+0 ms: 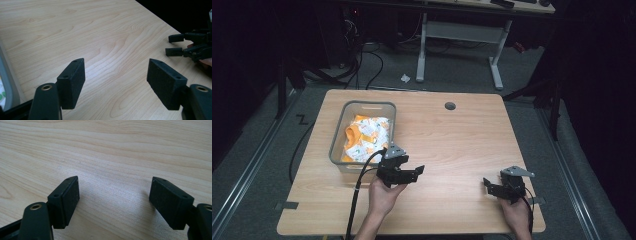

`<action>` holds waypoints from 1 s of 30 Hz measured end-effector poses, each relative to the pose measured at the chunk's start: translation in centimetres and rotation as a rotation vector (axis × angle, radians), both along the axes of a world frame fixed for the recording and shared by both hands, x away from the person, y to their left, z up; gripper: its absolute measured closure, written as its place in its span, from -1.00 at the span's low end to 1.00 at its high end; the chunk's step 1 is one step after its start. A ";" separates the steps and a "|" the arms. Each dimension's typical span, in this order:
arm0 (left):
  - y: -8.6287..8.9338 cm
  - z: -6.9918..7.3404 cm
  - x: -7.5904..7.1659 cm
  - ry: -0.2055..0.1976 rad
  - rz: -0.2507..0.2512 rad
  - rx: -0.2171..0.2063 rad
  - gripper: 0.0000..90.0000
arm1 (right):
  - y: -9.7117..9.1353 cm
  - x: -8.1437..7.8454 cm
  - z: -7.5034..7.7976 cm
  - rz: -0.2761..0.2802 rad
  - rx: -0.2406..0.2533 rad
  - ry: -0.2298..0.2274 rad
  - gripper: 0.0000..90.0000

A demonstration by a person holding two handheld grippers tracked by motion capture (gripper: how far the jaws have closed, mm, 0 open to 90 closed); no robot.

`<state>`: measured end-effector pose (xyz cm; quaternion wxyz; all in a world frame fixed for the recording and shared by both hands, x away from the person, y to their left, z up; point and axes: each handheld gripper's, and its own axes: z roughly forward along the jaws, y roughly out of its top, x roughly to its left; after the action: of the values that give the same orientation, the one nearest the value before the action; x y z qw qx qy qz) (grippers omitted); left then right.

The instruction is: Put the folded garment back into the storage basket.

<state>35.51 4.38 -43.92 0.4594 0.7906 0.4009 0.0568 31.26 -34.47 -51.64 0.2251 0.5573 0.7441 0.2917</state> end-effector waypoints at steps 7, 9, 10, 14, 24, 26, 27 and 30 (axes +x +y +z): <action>-0.6 -0.8 -0.1 0.018 -0.007 -0.004 -0.30 | 0.0 0.0 0.0 0.000 0.000 0.000 -0.46; -0.8 -1.0 -0.1 0.017 -0.009 -0.002 -0.30 | 0.0 0.0 0.0 0.000 0.000 0.000 -0.46; -0.8 -1.0 -0.1 0.017 -0.009 -0.002 -0.30 | 0.0 0.0 0.0 0.000 0.000 0.000 -0.46; -1.2 -1.7 -0.2 0.032 -0.013 -0.007 -0.30 | 0.0 0.0 0.0 0.000 0.000 0.000 -0.46; -2.1 -2.5 -0.4 0.031 -0.017 0.021 -0.30 | 0.0 0.0 0.0 0.000 0.000 0.000 -0.46; -2.2 -2.7 -0.4 0.030 -0.017 0.027 -0.30 | 0.0 0.0 0.0 0.000 0.000 0.000 -0.46; -2.2 -2.9 -0.4 0.031 -0.017 0.030 -0.30 | 0.0 0.0 0.0 0.000 0.000 0.000 -0.46; -2.2 -3.2 -0.5 0.039 -0.012 0.026 -0.30 | 0.0 0.0 0.0 0.000 0.001 0.000 -0.46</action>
<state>35.03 2.20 -47.15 0.4417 0.7997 0.4043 0.0439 31.25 -34.47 -51.64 0.2248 0.5572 0.7441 0.2919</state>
